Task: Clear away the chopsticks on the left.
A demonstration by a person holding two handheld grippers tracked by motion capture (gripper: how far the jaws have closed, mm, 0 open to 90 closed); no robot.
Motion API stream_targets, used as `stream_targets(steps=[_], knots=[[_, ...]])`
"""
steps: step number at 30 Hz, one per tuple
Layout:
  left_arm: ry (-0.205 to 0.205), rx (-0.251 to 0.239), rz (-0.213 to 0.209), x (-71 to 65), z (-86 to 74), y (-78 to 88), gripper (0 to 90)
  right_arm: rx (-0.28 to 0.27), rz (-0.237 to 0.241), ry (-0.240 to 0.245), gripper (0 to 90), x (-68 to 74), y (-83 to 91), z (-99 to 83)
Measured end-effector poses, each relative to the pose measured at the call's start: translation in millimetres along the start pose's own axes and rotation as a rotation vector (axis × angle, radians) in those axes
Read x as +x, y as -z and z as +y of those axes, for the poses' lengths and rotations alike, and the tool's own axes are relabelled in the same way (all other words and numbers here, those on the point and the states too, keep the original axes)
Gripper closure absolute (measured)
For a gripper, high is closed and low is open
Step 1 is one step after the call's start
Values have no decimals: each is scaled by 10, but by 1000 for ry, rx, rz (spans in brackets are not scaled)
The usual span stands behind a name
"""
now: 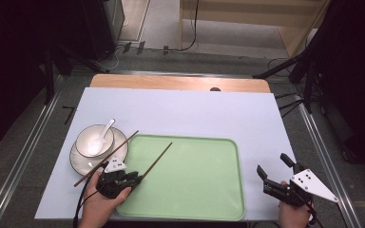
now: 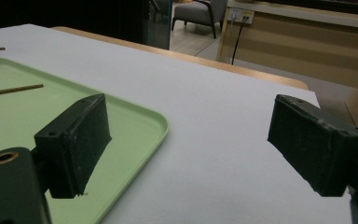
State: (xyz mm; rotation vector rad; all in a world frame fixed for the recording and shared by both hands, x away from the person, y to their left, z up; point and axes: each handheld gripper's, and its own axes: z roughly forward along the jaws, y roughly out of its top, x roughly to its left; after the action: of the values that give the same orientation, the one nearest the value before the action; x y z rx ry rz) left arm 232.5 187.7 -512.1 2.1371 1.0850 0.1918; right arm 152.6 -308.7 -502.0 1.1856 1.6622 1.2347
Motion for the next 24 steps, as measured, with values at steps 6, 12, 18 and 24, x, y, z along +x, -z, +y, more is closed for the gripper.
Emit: stream_targets(steps=[6,12,18,24], knots=[[-28,-19,3,-71,128,-51,757,1,0,-2,133,-6,1,-3],[-58,-19,-18,-189,279,-179,831,-3,-5,-17,133,-7,6,-7],[-76,11,-41,-258,359,-410,900,2,-1,-10,133,14,-17,-3],[-79,28,-16,-277,370,-507,900,3,0,-11,133,25,-20,0]])
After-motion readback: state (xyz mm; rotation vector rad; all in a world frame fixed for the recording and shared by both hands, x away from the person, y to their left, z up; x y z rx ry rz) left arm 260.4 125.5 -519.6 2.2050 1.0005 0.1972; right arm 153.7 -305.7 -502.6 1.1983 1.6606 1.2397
